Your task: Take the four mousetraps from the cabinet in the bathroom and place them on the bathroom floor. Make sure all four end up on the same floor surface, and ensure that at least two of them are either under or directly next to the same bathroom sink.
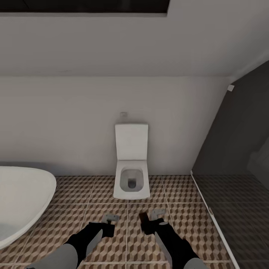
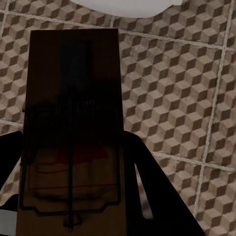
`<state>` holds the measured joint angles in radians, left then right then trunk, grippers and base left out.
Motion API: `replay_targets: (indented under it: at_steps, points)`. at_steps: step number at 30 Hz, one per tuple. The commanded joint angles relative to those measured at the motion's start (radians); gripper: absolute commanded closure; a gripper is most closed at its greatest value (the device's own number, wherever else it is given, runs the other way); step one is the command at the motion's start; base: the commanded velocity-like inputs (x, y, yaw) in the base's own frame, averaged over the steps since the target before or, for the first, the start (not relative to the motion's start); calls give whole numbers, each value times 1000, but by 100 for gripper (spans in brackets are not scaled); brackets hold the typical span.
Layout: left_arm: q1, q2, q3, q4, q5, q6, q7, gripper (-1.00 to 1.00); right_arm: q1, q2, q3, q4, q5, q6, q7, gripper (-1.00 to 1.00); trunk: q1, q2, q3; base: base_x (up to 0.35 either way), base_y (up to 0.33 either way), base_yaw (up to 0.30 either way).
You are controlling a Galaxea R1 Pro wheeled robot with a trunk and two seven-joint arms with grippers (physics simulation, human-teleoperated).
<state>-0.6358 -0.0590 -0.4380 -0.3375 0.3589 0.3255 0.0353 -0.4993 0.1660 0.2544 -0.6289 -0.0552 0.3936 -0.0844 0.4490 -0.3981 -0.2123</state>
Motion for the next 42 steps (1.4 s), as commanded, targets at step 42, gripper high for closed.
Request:
replay_targets:
  at_steps: [42]
  points:
    - [-1,2,-5,-3,8,5,5,100,-1,0,3,-37,-12,8,-8,100,55,-100,-58,36,0,0]
